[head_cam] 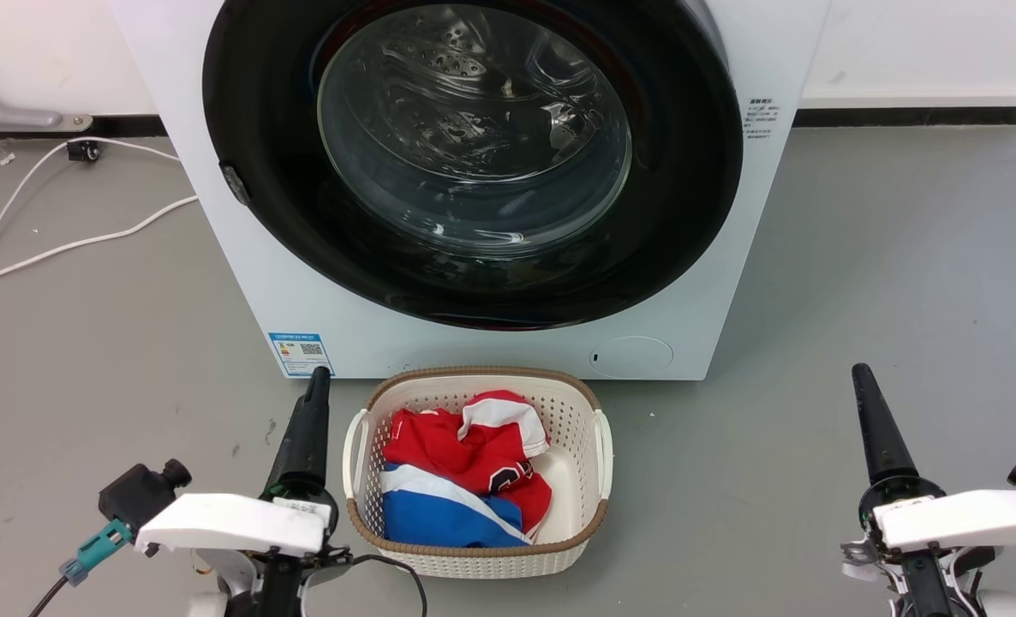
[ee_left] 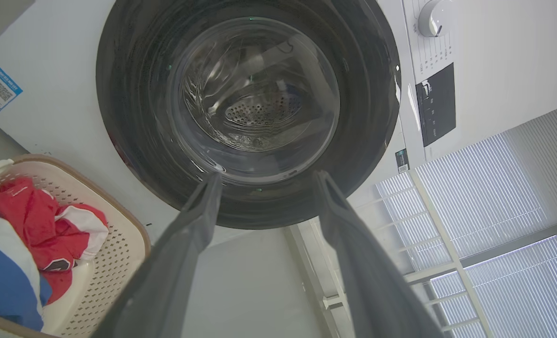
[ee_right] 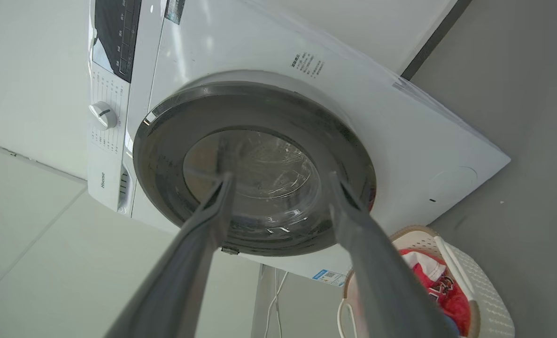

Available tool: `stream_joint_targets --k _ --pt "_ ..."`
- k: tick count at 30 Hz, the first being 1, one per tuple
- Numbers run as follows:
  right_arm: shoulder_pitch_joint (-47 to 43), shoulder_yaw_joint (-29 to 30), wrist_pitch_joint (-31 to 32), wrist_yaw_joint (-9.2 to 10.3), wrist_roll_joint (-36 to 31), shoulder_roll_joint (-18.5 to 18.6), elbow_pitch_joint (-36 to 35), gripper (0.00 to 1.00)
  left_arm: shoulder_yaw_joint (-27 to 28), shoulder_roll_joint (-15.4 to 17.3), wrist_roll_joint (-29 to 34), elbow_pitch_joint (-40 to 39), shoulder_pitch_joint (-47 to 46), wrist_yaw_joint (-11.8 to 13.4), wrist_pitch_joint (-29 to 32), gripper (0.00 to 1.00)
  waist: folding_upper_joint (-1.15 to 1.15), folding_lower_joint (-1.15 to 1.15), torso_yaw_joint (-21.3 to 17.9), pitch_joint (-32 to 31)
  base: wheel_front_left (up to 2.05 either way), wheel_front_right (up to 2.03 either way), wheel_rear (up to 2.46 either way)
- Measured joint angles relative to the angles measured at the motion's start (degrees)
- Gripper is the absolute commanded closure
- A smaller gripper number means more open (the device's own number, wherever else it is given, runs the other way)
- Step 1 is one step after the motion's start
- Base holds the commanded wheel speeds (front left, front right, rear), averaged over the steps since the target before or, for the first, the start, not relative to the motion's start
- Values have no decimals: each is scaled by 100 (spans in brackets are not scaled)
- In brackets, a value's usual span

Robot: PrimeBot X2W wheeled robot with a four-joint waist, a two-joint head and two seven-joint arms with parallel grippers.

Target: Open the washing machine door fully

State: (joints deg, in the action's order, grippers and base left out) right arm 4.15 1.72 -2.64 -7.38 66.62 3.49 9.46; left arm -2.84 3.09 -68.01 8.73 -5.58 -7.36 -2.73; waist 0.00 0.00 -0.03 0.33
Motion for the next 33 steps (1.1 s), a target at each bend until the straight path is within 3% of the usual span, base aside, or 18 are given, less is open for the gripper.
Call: stream_joint_targets --k 21,33 --pt "1 -177 -385 -1 -3095 48 40 0 -171 131 2964 -34 1 2 -368 0 0 0 16 -14 0 0 0" --pt "7 -170 -474 -2 -4273 22 73 0 -432 287 4006 -3 -32 245 -555 0 0 0 23 -25 0 0 0"
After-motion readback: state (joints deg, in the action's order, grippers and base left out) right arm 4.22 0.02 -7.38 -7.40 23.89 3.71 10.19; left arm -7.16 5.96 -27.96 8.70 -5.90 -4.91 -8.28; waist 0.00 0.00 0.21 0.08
